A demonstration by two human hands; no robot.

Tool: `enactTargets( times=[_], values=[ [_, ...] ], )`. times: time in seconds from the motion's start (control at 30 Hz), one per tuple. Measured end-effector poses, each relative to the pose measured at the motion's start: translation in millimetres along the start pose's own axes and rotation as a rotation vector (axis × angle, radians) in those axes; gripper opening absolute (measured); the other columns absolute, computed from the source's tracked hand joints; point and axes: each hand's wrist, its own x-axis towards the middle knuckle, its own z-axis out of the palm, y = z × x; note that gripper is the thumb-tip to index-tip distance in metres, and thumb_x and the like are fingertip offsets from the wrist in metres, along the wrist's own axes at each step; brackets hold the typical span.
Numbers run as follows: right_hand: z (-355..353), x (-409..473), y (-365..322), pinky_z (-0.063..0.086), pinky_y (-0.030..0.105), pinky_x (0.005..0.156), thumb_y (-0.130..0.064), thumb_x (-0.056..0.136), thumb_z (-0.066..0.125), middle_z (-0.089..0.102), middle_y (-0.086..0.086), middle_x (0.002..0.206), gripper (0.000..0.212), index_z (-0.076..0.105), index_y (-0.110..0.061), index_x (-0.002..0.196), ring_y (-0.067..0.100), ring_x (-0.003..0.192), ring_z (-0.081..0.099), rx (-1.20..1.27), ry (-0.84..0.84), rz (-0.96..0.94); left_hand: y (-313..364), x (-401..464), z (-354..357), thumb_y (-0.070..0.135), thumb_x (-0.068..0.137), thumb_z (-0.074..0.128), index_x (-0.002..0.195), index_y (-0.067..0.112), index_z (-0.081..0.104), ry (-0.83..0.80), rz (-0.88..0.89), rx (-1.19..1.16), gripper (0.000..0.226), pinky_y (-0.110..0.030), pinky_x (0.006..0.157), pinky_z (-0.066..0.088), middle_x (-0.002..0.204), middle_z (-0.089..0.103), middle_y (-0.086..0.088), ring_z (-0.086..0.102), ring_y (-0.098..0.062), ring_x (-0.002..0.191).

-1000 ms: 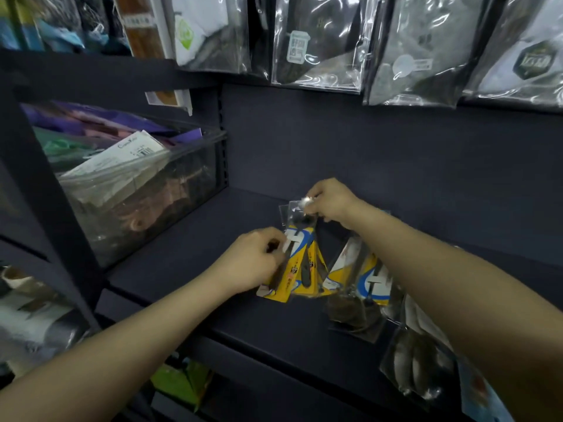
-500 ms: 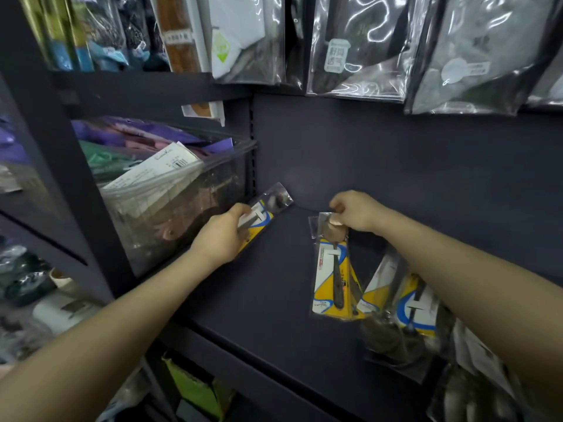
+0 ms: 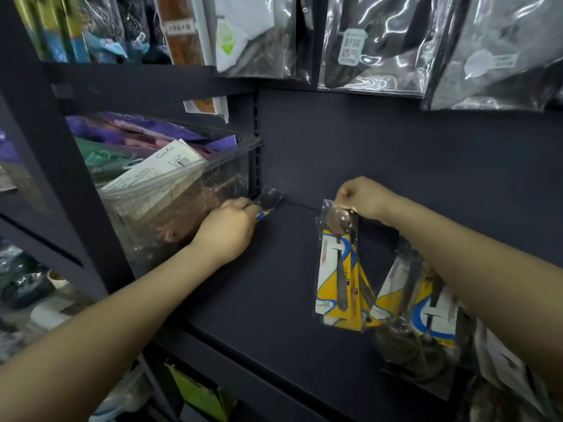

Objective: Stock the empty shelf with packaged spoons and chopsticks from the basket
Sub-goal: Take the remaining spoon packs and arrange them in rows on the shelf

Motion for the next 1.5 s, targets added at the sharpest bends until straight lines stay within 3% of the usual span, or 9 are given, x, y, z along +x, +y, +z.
enactTargets(
  times=[0.17, 0.33, 0.47, 0.6, 0.7, 0.97, 1.13, 1.3, 1.5],
  values=[
    [12.7, 21.3, -30.4, 0.037, 0.016, 0.04, -0.01, 0.093, 0.046, 0.046, -0.001, 0.061, 0.029, 0.046, -0.018, 0.064, 0.012, 0.053, 0.041, 0.197, 0.137, 0.0, 37.6, -15.8, -21.4, 0.043, 0.086, 0.052, 0.13, 0.017, 0.044, -0.076, -0.026, -0.579, 0.052, -0.029, 0.091, 0.044, 0.105, 0.062, 0.001, 0.062, -0.02, 0.093],
    [39.8, 29.4, -31.4, 0.052, 0.029, 0.062, -0.001, 0.092, 0.043, 0.057, 0.009, 0.081, 0.03, 0.05, -0.018, 0.068, 0.015, 0.061, 0.053, 0.344, 0.07, 0.059, 26.2, -24.1, -2.9, 0.047, 0.077, 0.063, 0.138, 0.025, 0.033, -0.208, 0.01, -0.217, 0.071, -0.038, 0.101, 0.04, 0.136, 0.043, -0.004, 0.045, -0.025, 0.123],
    [33.2, 22.7, -21.4, 0.045, 0.032, 0.092, -0.009, 0.088, 0.057, 0.063, 0.014, 0.115, 0.024, 0.059, -0.005, 0.112, 0.02, 0.097, 0.057, 0.013, -0.073, 0.0, 20.9, -21.6, 8.4, 0.048, 0.074, 0.027, 0.118, 0.016, 0.054, -0.239, 0.105, -0.013, 0.06, -0.038, 0.095, 0.043, 0.122, 0.057, -0.006, 0.051, -0.03, 0.115],
    [30.2, 7.5, -18.7, 0.04, 0.027, 0.092, -0.026, 0.09, 0.058, 0.056, 0.009, 0.128, 0.047, 0.044, -0.019, 0.134, 0.023, 0.113, 0.055, -0.207, -0.294, -0.102, 10.1, -18.4, 15.0, 0.032, 0.08, 0.014, 0.123, 0.011, 0.054, -0.201, 0.202, 0.021, 0.063, -0.04, 0.1, 0.042, 0.127, 0.057, -0.011, 0.052, -0.033, 0.115],
    [31.7, 3.6, -22.3, 0.039, 0.028, 0.095, -0.035, 0.092, 0.053, 0.056, 0.008, 0.129, 0.044, 0.048, -0.015, 0.131, 0.024, 0.116, 0.053, -0.339, -0.274, -0.148, 3.4, -14.8, 15.2, 0.023, 0.097, 0.027, 0.139, 0.018, 0.034, -0.251, 0.16, 0.044, 0.044, -0.028, 0.114, 0.013, 0.147, 0.037, -0.004, 0.032, -0.024, 0.135],
    [1.4, -15.4, 7.5, 0.046, 0.019, 0.066, -0.018, 0.081, 0.07, 0.059, -0.006, 0.084, 0.032, 0.058, -0.013, 0.11, 0.008, 0.075, 0.058, -0.051, -0.449, 0.016, 4.6, 0.2, 28.3, 0.033, 0.097, 0.029, 0.142, 0.013, 0.025, -0.315, 0.071, 0.011, 0.049, -0.034, 0.117, 0.014, 0.15, 0.029, -0.01, 0.024, -0.03, 0.139],
    [-16.9, -31.9, 35.0, 0.049, 0.02, 0.065, -0.013, 0.079, 0.071, 0.062, 0.0, 0.084, 0.031, 0.06, -0.007, 0.107, 0.012, 0.073, 0.059, -0.043, -0.375, 0.077, 1.3, 4.0, 28.5, 0.034, 0.097, 0.031, 0.143, 0.014, 0.025, -0.305, 0.07, -0.014, 0.051, -0.034, 0.117, 0.015, 0.152, 0.025, -0.009, 0.022, -0.028, 0.141],
    [-28.9, -35.7, 29.5, 0.038, 0.021, 0.076, -0.009, 0.074, 0.074, 0.061, 0.006, 0.093, 0.035, 0.065, 0.0, 0.106, 0.022, 0.091, 0.059, -0.262, 0.027, 0.069, 37.3, -7.7, 7.7, 0.05, 0.089, 0.031, 0.138, 0.012, 0.035, -0.146, 0.182, -0.074, 0.063, -0.03, 0.116, 0.013, 0.151, 0.029, -0.01, 0.024, -0.025, 0.14],
    [-27.4, -36.3, 10.4, 0.043, 0.014, 0.051, 0.004, 0.074, 0.066, 0.057, 0.006, 0.059, 0.018, 0.063, -0.012, 0.069, 0.009, 0.047, 0.051, 0.197, 0.205, 0.074, 104.0, -26.9, -4.2, 0.038, 0.091, 0.047, 0.127, 0.013, 0.047, -0.285, 0.142, -0.548, 0.044, -0.028, 0.097, 0.04, 0.116, 0.06, -0.002, 0.055, -0.02, 0.112]
  ],
)
